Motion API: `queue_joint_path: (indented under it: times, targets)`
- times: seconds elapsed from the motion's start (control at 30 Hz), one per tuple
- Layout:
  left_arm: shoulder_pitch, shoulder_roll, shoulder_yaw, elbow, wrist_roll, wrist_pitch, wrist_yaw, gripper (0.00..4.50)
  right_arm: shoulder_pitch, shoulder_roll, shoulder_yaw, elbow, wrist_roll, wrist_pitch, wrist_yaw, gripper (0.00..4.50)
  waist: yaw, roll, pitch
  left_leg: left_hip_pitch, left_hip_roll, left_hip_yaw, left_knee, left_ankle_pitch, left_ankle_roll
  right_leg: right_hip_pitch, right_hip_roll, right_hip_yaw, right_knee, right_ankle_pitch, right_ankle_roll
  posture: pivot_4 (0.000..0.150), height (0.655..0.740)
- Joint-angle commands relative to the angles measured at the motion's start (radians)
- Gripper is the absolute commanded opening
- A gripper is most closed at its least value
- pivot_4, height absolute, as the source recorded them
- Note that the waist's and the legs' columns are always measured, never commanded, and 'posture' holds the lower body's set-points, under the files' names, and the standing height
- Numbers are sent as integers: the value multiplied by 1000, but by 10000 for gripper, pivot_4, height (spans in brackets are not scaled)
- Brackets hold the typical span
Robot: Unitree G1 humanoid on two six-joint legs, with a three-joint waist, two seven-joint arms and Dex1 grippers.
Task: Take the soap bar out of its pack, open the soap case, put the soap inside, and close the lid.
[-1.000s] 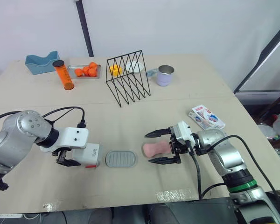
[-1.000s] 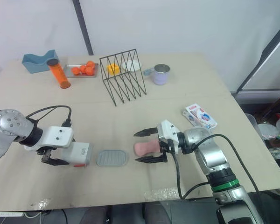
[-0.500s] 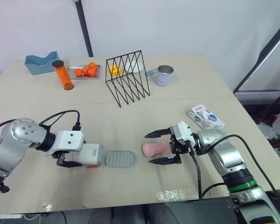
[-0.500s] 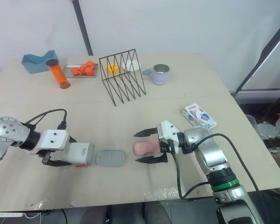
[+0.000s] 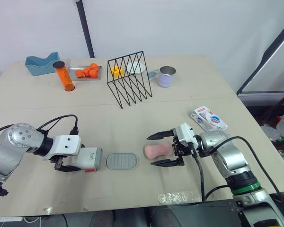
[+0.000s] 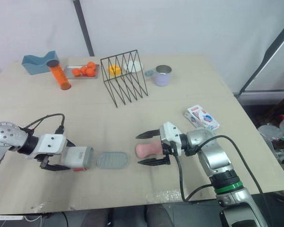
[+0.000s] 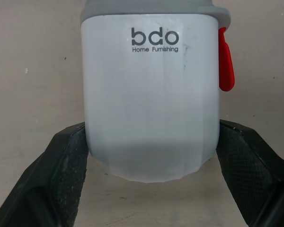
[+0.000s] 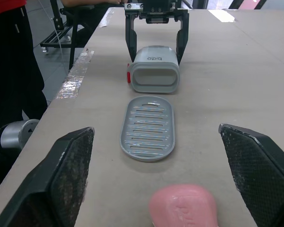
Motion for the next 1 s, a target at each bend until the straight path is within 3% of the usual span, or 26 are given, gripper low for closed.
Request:
queue_joint_path:
  times: [0.03, 0.4, 0.67, 1.0]
  targets:
    - [-5, -5, 26, 6, -10, -13, -7, 44974, -2, -12, -20, -16, 5, -7, 1, 45000, 0, 0, 0, 0, 0, 0, 0, 0, 0, 0, 0, 0, 0, 0, 0, 1500, 7400]
    - [-20, -3, 68, -25, -97, 20, -53, 44974, 0, -13, -20, -14, 7, -6, 1, 45000, 0, 0, 0, 0, 0, 0, 0, 0, 0, 0, 0, 0, 0, 0, 0, 1500, 7400]
    - [-29, -7, 183, -63, -255, 71, -105, 44974, -25, -41, -21, 7, -19, -2, 2, 45000, 0, 0, 0, 0, 0, 0, 0, 0, 0, 0, 0, 0, 0, 0, 0, 1500, 7400]
    - [52, -217, 246, -211, -357, 47, 57, 44974, -86, -128, 72, -44, -225, 82, -81, 45000, -1, 0, 0, 0, 0, 0, 0, 0, 0, 0, 0, 0, 0, 0, 0, 1500, 7400]
